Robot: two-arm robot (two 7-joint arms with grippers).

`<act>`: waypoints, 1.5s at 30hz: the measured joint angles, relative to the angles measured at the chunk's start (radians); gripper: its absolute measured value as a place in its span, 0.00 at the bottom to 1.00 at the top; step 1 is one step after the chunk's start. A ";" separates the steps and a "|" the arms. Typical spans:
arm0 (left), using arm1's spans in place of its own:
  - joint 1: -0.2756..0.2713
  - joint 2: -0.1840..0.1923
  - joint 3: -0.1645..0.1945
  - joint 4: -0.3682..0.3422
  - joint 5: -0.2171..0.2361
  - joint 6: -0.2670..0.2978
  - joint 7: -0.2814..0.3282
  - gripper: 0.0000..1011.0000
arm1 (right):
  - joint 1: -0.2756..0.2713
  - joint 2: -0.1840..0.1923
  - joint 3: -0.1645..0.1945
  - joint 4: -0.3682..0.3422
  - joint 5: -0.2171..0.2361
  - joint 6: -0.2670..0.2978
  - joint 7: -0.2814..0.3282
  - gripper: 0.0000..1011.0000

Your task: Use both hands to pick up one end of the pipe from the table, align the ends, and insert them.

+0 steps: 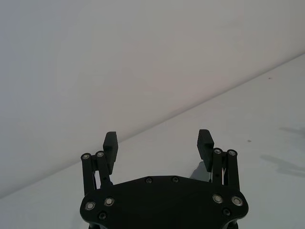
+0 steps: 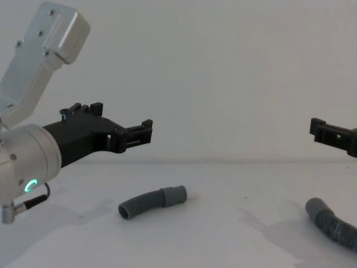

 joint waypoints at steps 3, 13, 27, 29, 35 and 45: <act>0.000 0.000 0.000 0.000 0.000 0.000 0.000 0.99 | 0.000 0.000 0.000 0.000 0.000 0.000 0.000 0.99; 0.000 0.000 0.000 0.000 0.000 0.000 0.000 0.99 | 0.000 0.000 0.000 0.000 0.000 0.000 0.000 0.99; 0.000 0.000 0.000 0.000 0.000 0.000 0.000 0.99 | 0.000 0.000 0.000 0.000 0.000 0.000 0.000 0.99; 0.000 0.000 0.000 0.000 0.000 0.000 0.000 0.99 | 0.000 0.000 0.000 0.000 0.000 0.000 0.000 0.99; 0.000 0.000 0.000 0.000 0.000 0.000 0.000 0.99 | 0.000 0.000 0.000 0.000 0.000 0.000 0.000 0.99; 0.000 0.000 0.000 0.000 0.000 0.000 0.000 0.99 | 0.000 0.000 0.000 0.000 0.000 0.000 0.000 0.99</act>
